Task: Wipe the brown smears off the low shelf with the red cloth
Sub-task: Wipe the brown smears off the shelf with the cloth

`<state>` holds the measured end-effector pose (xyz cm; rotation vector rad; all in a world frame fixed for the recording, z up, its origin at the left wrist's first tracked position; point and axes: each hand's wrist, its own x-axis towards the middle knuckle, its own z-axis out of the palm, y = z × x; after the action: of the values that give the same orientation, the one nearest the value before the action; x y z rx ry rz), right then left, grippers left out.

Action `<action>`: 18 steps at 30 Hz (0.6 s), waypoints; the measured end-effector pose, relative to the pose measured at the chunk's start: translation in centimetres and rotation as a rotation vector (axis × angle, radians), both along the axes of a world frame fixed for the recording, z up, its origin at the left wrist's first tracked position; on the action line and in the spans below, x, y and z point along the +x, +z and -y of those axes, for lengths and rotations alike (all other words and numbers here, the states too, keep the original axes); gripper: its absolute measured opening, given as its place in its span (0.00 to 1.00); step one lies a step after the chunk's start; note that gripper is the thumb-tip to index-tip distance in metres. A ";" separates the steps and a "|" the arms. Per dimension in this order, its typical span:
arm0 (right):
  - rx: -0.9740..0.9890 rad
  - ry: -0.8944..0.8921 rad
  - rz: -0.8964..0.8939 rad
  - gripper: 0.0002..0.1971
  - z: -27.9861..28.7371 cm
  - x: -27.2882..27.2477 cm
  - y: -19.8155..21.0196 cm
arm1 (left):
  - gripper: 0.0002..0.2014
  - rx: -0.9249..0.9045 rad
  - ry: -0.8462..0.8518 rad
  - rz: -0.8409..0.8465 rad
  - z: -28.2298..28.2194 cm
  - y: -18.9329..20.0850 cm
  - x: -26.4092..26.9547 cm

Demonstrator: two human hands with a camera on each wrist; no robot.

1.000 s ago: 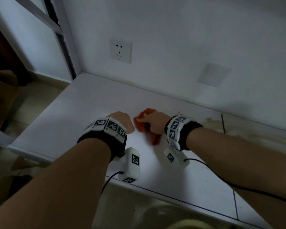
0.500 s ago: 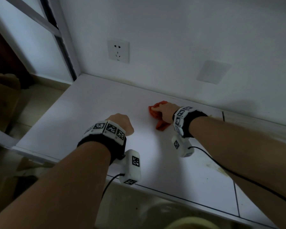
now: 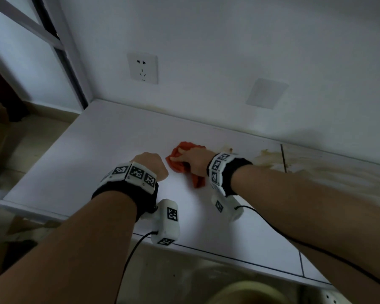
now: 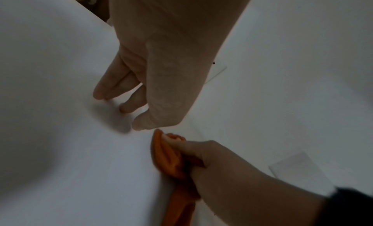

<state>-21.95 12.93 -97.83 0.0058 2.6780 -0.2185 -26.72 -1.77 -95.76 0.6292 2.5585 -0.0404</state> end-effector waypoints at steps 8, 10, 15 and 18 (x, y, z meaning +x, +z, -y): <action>0.094 -0.160 -0.041 0.33 -4.8 0.4 1.5 | 0.11 0.030 0.058 0.052 -0.3 0.3 -0.2; 0.128 -0.178 -0.050 0.29 -5.4 1.5 1.6 | 0.13 0.037 0.074 0.055 -0.4 0.3 -0.2; 0.076 -0.176 -0.036 0.22 -3.8 4.1 1.6 | 0.12 0.014 0.074 0.073 -0.4 0.3 0.2; -0.016 -0.108 -0.005 0.20 -1.4 4.6 1.2 | 0.08 -0.002 0.050 0.065 -0.5 0.3 0.6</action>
<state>-17.33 14.32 -96.67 0.1451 2.6836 -0.2748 -26.17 -1.27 -95.43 0.5565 2.5102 -0.0058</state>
